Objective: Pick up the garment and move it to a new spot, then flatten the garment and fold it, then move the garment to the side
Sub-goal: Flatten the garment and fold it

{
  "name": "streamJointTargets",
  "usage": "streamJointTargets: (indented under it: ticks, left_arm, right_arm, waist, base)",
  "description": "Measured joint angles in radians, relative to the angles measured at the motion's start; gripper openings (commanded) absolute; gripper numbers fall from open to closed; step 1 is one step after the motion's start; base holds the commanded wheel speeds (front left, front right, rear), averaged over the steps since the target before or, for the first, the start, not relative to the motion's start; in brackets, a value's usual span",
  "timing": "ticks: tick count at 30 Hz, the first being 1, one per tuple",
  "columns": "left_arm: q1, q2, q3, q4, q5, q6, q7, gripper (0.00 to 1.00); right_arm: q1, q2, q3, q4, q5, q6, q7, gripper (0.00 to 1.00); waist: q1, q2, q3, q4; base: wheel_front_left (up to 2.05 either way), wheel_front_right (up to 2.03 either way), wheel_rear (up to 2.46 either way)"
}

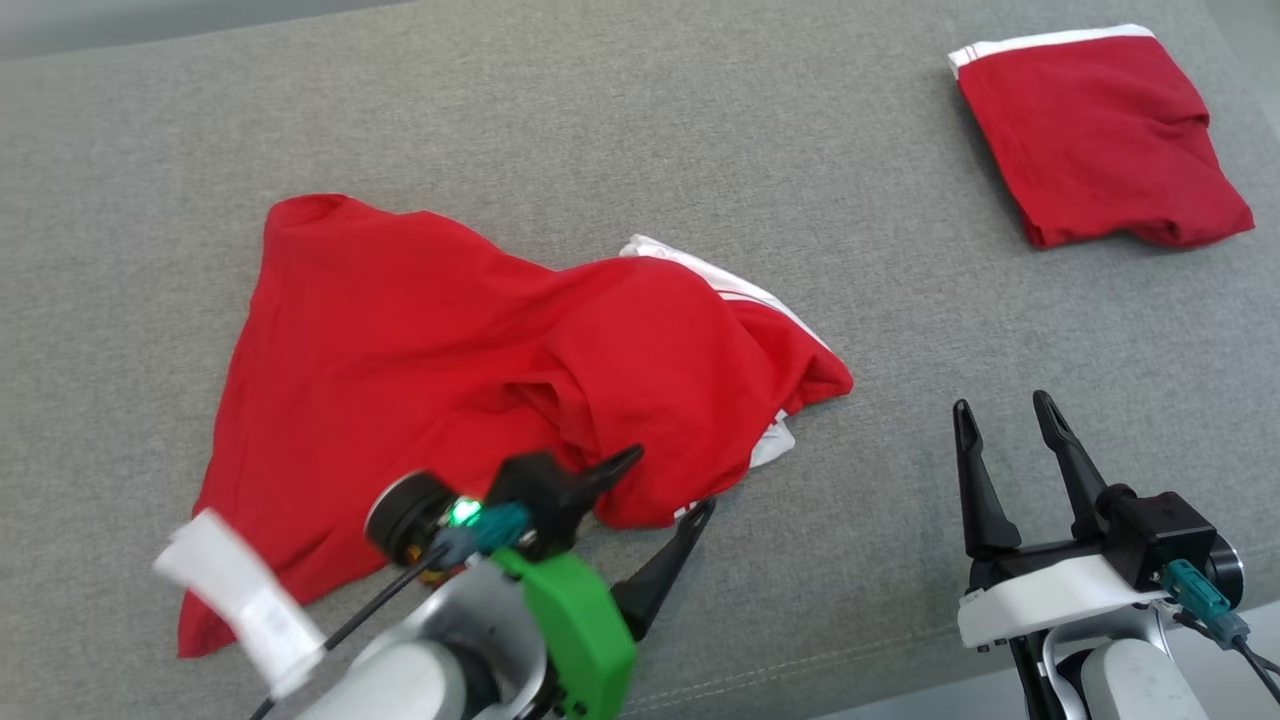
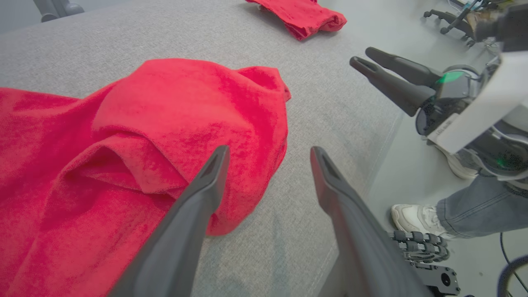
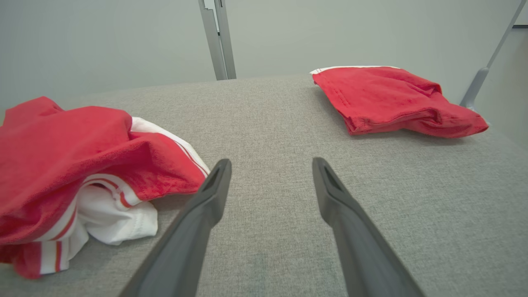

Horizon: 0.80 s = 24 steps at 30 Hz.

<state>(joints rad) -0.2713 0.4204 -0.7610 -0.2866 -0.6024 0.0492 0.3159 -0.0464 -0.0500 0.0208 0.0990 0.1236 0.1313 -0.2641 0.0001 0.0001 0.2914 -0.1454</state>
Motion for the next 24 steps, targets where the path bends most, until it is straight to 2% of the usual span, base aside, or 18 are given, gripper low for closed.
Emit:
streamJointTargets:
  ticks: [4, 7, 11, 16, 22, 23, 24]
  left_arm:
    - [-0.147, -0.065, -0.065, 0.127, 0.058, -0.05, 0.069, 1.0]
    - [-0.249, -0.107, -0.088, 0.204, 0.109, -0.065, 0.09, 1.0]
    - [-0.347, -0.202, -0.105, 0.305, 0.105, -0.082, 0.108, 1.0]
    - [-0.408, -0.26, -0.109, 0.412, 0.103, -0.092, 0.114, 1.0]
    - [-0.458, -0.282, -0.12, 0.547, 0.122, -0.088, 0.113, 1.0]
    - [-0.462, -0.282, -0.122, 0.568, 0.127, -0.083, 0.112, 0.91]
    - [-0.467, -0.28, -0.124, 0.593, 0.136, -0.081, 0.112, 0.55]
  right_arm:
    - [-0.004, 0.0, 0.007, 0.004, 0.015, 0.0, 0.0, 1.0]
    - [-0.013, 0.0, 0.015, 0.004, 0.031, 0.0, 0.0, 1.0]
    - [-0.016, 0.0, 0.018, 0.008, 0.047, 0.0, 0.0, 1.0]
    - [-0.022, 0.0, 0.026, 0.011, 0.061, 0.0, 0.0, 1.0]
    - [-0.028, 0.0, 0.038, 0.013, 0.076, 0.0, 0.0, 1.0]
    - [-0.029, 0.0, 0.04, 0.013, 0.079, 0.0, 0.0, 1.0]
    - [-0.029, 0.0, 0.041, 0.013, 0.082, 0.0, 0.0, 1.0]
  waist:
    - [0.0, 0.0, 0.014, -0.022]
    - [0.0, 0.0, 0.023, -0.044]
    - [0.0, 0.0, 0.038, -0.08]
    - [0.0, 0.0, 0.048, -0.111]
    - [0.0, 0.0, 0.054, -0.14]
    - [0.0, 0.0, 0.055, -0.144]
    - [0.0, 0.0, 0.055, -0.148]
  base:
    - [0.0, 0.0, 0.0]
    - [0.0, 0.0, 0.0]
    - [0.0, 0.0, 0.0]
    - [0.0, 0.0, 0.0]
    - [0.0, 0.0, 0.0]
    - [0.0, 0.0, 0.0]
    - [0.0, 0.0, 0.0]
